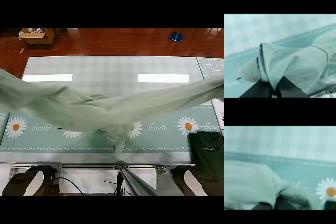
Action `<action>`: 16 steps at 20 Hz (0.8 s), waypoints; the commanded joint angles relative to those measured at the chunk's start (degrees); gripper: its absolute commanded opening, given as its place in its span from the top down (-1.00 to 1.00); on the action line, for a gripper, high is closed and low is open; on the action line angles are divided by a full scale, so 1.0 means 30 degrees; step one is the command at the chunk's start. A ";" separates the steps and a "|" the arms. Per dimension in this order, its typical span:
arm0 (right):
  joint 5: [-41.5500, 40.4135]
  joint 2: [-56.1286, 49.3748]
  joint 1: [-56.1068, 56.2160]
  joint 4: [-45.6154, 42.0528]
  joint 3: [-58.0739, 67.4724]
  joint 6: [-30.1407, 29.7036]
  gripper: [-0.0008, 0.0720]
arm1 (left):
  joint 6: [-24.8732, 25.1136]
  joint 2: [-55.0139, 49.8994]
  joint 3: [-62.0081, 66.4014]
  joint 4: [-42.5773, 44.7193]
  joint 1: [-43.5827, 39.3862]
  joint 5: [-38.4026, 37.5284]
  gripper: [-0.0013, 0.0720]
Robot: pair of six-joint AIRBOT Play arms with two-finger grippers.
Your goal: Fold the shirts.
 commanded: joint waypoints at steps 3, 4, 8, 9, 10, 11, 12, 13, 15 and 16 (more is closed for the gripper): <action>-0.5136 -0.3665 0.3395 -0.2827 -0.5413 -0.0699 0.91 | 0.0882 -0.1894 -0.7373 0.0007 0.0000 0.5472 0.89; -0.6710 -0.4685 0.3840 -0.2951 -0.5515 -0.0707 0.91 | 0.0984 -0.2368 -0.8145 0.0007 0.0000 0.7162 0.89; -1.1679 -0.7970 0.4408 -0.1668 -0.5508 -0.0685 0.91 | 0.2659 -0.4495 -0.9981 0.0000 -0.0007 1.2422 0.89; -1.2393 -0.8626 0.4408 -0.1180 -0.5508 -0.0678 0.91 | 0.2652 -0.5078 -1.0040 -0.0015 -0.0007 1.2932 0.89; -1.2990 -0.9238 0.4408 -0.0933 -0.5508 -0.0678 0.91 | 0.2652 -0.5654 -1.0040 -0.0117 -0.0007 1.3340 0.89; -1.3515 -0.9836 0.4408 -0.0743 -0.5508 -0.0685 0.91 | 0.2652 -0.6229 -1.0040 -0.0248 -0.0007 1.3806 0.89; -1.3996 -1.0324 0.4408 -0.0678 -0.5508 -0.0678 0.91 | 0.2652 -0.6776 -1.0040 -0.0466 -0.0022 1.4265 0.89; -1.4418 -1.0775 0.4408 -0.0663 -0.5508 -0.0678 0.91 | 0.2645 -0.7242 -1.0040 -0.0670 -0.0029 1.4651 0.89; -1.5081 -1.1431 0.4408 -0.0554 -0.5508 -0.0685 0.91 | 0.2652 -0.8160 -1.0040 -0.1647 -0.0044 1.5052 0.88; -1.5380 -1.1657 0.4408 -0.0554 -0.5508 -0.0685 0.91 | 0.2652 -0.8655 -1.0040 -0.2208 -0.0051 1.5052 0.75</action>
